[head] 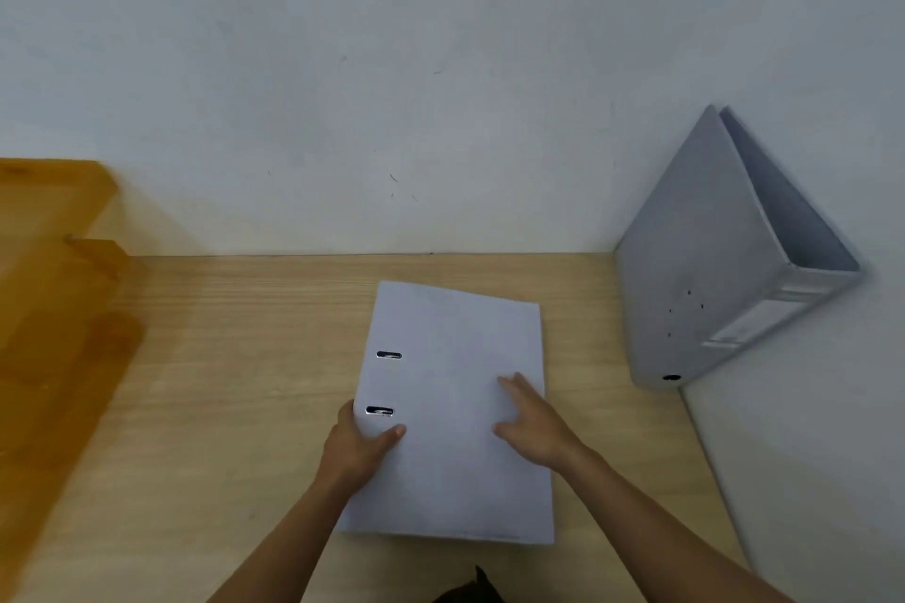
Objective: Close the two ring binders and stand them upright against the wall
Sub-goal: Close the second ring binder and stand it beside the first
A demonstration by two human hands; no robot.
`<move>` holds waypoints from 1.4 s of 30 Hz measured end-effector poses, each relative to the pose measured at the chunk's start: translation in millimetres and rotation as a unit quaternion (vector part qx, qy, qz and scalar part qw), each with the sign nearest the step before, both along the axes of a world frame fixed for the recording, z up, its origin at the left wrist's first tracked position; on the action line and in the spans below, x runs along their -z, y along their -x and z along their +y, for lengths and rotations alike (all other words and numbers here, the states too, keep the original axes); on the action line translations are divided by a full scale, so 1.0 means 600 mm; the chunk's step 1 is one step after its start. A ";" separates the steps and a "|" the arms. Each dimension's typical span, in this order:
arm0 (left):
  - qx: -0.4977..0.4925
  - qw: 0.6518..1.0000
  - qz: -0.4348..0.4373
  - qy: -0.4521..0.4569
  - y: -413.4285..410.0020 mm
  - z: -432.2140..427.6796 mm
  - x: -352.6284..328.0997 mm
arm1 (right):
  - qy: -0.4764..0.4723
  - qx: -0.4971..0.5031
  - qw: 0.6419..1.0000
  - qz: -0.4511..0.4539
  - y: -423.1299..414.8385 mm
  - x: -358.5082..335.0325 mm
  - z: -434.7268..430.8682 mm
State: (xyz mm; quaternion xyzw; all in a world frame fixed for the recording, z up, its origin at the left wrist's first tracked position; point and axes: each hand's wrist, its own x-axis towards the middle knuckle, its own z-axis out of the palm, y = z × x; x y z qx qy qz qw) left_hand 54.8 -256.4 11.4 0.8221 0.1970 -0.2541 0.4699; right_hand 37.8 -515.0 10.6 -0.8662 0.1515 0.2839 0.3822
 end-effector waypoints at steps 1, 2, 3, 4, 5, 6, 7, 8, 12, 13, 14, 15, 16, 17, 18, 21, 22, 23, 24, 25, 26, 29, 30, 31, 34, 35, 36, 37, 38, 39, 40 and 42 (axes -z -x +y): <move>0.004 1.000 0.002 -0.009 0.003 -0.006 -0.004 | -0.007 -0.010 1.000 0.017 0.005 0.008 0.000; 0.005 1.000 0.003 -0.014 0.005 -0.010 -0.004 | -0.015 -0.013 0.999 0.040 0.011 0.015 0.000; 0.006 1.000 0.004 -0.020 0.008 -0.012 -0.003 | -0.023 -0.015 0.998 0.057 0.019 0.021 0.000; 0.003 1.000 0.007 -0.023 0.010 -0.015 -0.004 | -0.027 -0.016 0.997 0.069 0.027 0.028 -0.002; -0.001 1.000 0.006 -0.027 0.011 -0.018 -0.005 | -0.029 -0.017 0.997 0.072 0.034 0.034 -0.004; -0.008 1.000 0.009 -0.026 0.010 -0.015 -0.001 | -0.034 -0.015 0.997 0.069 0.039 0.038 -0.005; -0.016 1.000 0.018 -0.019 0.007 -0.014 -0.003 | -0.042 -0.009 0.997 0.066 0.042 0.038 -0.004; -0.039 0.999 0.029 0.001 0.003 -0.014 -0.007 | -0.051 -0.004 0.996 0.067 0.042 0.038 -0.002; -0.126 0.962 0.131 0.205 0.000 -0.031 -0.026 | -0.075 0.032 0.992 0.094 0.028 0.010 0.007; -0.125 0.945 0.152 0.261 0.000 -0.039 -0.023 | -0.084 0.041 0.991 0.095 0.023 -0.002 0.009; -0.125 0.932 0.159 0.301 -0.001 -0.047 -0.023 | -0.096 0.051 0.990 0.090 0.017 -0.014 0.012; -0.123 0.919 0.162 0.338 -0.002 -0.058 -0.028 | -0.109 0.061 0.989 0.081 0.011 -0.027 0.015; -0.118 0.907 0.167 0.367 -0.003 -0.068 -0.035 | -0.121 0.067 0.988 0.068 0.006 -0.041 0.016; -0.118 0.892 0.176 0.399 -0.002 -0.078 -0.046 | -0.132 0.068 0.987 0.054 -0.001 -0.055 0.021; -0.112 0.881 0.178 0.423 -0.005 -0.090 -0.057 | -0.140 0.069 0.987 0.039 -0.008 -0.069 0.025; -0.055 0.880 0.127 0.455 -0.018 -0.132 -0.092 | -0.139 0.074 0.988 -0.004 -0.026 -0.110 0.031; -0.033 0.888 0.104 0.446 -0.022 -0.147 -0.109 | -0.130 0.077 0.988 -0.020 -0.030 -0.123 0.029; -0.010 0.897 0.085 0.434 -0.024 -0.161 -0.124 | -0.126 0.082 0.988 -0.037 -0.033 -0.134 0.027; 0.008 0.903 0.067 0.425 -0.025 -0.174 -0.134 | -0.132 0.091 0.985 -0.058 -0.034 -0.144 0.019; 0.024 0.906 0.046 0.419 -0.026 -0.188 -0.153 | -0.143 0.100 0.981 -0.085 -0.036 -0.156 0.008; 0.036 0.906 0.027 0.421 -0.027 -0.197 -0.164 | -0.155 0.102 0.976 -0.114 -0.036 -0.168 -0.002; 0.071 0.904 -0.050 0.419 -0.034 -0.224 -0.187 | -0.186 0.096 0.954 -0.213 -0.032 -0.215 -0.035; 0.085 0.904 -0.084 0.410 -0.036 -0.231 -0.195 | -0.196 0.096 0.944 -0.247 -0.031 -0.229 -0.043; 0.104 0.906 -0.117 0.393 -0.037 -0.241 -0.203 | -0.203 0.100 0.934 -0.276 -0.028 -0.242 -0.052; 0.147 0.910 -0.178 0.344 -0.025 -0.277 -0.212 | -0.208 0.128 0.913 -0.328 -0.009 -0.255 -0.087; 0.157 0.909 -0.190 0.336 -0.020 -0.291 -0.210 | -0.204 0.134 0.908 -0.341 0.001 -0.255 -0.101; 0.171 0.907 -0.200 0.328 -0.014 -0.304 -0.206 | -0.197 0.142 0.905 -0.348 0.012 -0.251 -0.114; 0.184 0.906 -0.208 0.320 -0.009 -0.318 -0.203 | -0.196 0.151 0.902 -0.353 0.023 -0.248 -0.126; 0.199 0.904 -0.215 0.312 -0.006 -0.331 -0.198 | -0.197 0.161 0.899 -0.356 0.033 -0.244 -0.139; 0.214 0.902 -0.219 0.306 -0.003 -0.343 -0.194 | -0.201 0.171 0.896 -0.357 0.043 -0.242 -0.152; 0.228 0.899 -0.219 0.302 -0.001 -0.352 -0.190 | -0.201 0.180 0.895 -0.356 0.053 -0.239 -0.164; 0.256 0.897 -0.222 0.285 0.001 -0.370 -0.181 | -0.186 0.190 0.898 -0.351 0.072 -0.233 -0.192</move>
